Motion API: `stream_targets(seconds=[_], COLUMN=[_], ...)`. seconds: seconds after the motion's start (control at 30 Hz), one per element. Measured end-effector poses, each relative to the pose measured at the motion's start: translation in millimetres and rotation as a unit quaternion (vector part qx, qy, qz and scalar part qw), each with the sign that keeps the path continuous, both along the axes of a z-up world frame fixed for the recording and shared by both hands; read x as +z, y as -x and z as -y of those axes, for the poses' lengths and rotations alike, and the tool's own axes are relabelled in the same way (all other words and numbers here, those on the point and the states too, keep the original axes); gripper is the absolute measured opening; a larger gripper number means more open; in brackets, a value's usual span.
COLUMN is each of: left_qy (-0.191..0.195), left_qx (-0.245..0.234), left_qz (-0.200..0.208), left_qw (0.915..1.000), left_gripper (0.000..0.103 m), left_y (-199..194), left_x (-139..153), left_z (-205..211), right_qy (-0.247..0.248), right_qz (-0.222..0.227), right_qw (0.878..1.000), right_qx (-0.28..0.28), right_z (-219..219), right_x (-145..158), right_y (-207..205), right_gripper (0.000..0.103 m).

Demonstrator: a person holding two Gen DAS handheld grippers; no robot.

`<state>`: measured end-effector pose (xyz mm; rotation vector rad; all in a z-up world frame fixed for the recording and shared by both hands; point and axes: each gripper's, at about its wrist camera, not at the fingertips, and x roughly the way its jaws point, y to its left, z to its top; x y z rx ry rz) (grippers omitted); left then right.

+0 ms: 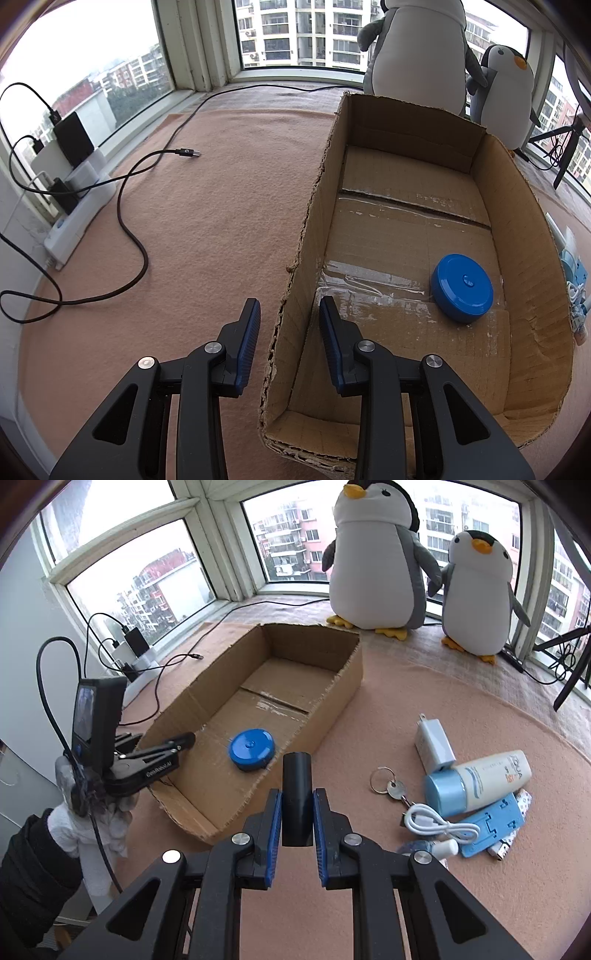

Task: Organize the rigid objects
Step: 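Carry the black cylinder into the box and release it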

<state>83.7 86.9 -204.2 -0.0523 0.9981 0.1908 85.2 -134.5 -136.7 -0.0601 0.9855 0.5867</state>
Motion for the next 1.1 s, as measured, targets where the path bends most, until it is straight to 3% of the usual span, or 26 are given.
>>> stream_targets(seconds=[0.53,1.1], left_qy=[0.002,0.002], left_qx=[0.001,0.001], left_qz=[0.001,0.001], left_qw=[1.0,1.0], left_gripper=[0.031,0.031], left_y=[0.4,0.4], left_x=[-0.2,-0.2], left_z=[0.1,-0.2], right_qy=[0.002,0.012], right_qz=[0.004,0.011], right_qw=[0.999,0.998], right_qx=[0.041,0.055], right_z=[-70.1,-84.9], right_x=[-9.5,-13.2], right_y=[-10.4,-5.4], right_gripper=[0.015,0.015])
